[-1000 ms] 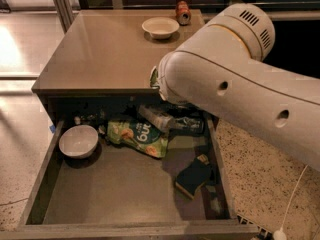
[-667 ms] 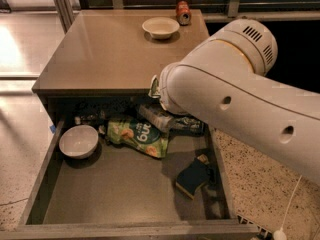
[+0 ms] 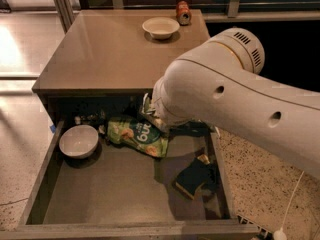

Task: Place green jalapeno chip bag into top drawer

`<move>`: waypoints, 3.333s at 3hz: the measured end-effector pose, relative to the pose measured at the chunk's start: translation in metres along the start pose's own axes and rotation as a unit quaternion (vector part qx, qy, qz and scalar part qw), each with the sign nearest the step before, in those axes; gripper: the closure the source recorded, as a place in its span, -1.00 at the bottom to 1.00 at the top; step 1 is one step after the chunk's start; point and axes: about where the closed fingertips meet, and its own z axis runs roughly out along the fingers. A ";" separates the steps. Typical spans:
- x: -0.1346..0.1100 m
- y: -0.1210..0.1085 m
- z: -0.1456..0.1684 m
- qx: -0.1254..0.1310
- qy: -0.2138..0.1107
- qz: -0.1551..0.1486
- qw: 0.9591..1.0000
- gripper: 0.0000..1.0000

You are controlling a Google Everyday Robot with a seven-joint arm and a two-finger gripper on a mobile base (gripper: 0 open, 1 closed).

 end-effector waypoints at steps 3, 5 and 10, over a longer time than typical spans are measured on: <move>-0.029 0.024 0.042 -0.033 -0.039 -0.009 0.999 1.00; -0.062 0.064 0.080 -0.056 -0.083 -0.012 0.995 1.00; -0.090 0.110 0.172 -0.129 -0.167 -0.011 0.977 1.00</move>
Offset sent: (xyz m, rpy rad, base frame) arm 0.0025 0.0261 -0.0364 0.0145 0.0699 0.0533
